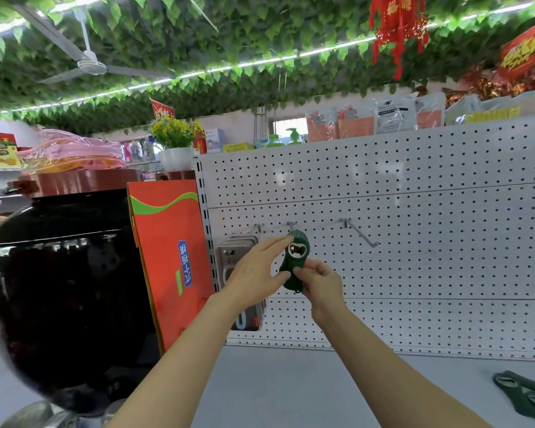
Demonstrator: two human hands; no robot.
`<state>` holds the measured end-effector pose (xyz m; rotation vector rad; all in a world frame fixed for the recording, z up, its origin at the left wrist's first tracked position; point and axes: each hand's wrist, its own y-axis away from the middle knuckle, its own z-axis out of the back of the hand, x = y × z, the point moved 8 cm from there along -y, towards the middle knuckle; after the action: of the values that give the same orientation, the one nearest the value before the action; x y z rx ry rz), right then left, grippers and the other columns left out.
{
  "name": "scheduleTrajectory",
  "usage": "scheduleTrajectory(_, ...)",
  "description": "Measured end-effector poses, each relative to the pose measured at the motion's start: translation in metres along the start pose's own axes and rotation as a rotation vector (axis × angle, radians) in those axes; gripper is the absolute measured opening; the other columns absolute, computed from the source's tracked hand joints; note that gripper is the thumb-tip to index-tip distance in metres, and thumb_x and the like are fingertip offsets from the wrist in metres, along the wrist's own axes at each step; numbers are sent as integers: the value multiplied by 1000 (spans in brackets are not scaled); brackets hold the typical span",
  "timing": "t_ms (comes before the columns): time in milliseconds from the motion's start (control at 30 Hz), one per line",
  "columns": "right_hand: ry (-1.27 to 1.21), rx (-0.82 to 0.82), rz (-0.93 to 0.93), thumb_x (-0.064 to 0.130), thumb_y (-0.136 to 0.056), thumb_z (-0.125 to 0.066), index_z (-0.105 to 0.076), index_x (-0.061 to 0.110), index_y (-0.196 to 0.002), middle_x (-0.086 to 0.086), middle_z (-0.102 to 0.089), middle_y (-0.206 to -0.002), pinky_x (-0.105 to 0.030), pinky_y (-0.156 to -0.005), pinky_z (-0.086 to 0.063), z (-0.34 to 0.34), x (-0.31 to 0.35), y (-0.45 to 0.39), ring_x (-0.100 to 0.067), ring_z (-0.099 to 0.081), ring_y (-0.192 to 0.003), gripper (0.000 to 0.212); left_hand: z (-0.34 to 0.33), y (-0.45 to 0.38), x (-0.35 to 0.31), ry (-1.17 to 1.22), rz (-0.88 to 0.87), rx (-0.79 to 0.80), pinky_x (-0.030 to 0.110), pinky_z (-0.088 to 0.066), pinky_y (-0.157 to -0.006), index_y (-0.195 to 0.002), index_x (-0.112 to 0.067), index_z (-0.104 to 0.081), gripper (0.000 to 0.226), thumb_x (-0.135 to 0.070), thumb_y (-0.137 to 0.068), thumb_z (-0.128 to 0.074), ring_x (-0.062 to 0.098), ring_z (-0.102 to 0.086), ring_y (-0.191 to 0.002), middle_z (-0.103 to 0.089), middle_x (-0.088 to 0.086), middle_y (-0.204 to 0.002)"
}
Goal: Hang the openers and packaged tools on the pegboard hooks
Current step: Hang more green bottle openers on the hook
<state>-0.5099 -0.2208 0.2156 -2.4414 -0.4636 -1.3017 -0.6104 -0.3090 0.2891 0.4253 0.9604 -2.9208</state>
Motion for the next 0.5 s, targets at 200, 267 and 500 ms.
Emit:
scheduleTrajectory(200, 35, -32, -3, -10, -82, -65, -64, 0, -91, -20, -68, -90, -36, -72, -58, 0, -6, -18, -33, -67, -84, 14, -6, -9, 0, -13, 25, 22, 37, -46, -107, -152, -35, -37, 69, -31, -90, -67, 3, -45, -132, -35, -26, -151)
scheduleTrajectory(267, 75, -32, 14, -8, -82, -67, -64, 0, -93, -21, -69, -94, -38, -77, -59, 3, -6, -19, -33, -68, -86, 14, -8, -8, 2, -1, 33, 23, 38, -47, -107, -152, -35, -36, 70, -32, -90, -67, 5, -45, -133, -34, -25, -153)
scheduleTrajectory(500, 694, -141, 255, 21, -85, -70, -66, 15, -110, 2, -70, -103, -34, -90, -53, 69, 4, 5, -14, -65, -99, 26, -32, 34, 7, -89, 153, -19, 27, -32, -110, -151, -19, -41, 61, -36, -96, -62, 14, -38, -140, -43, -6, -152)
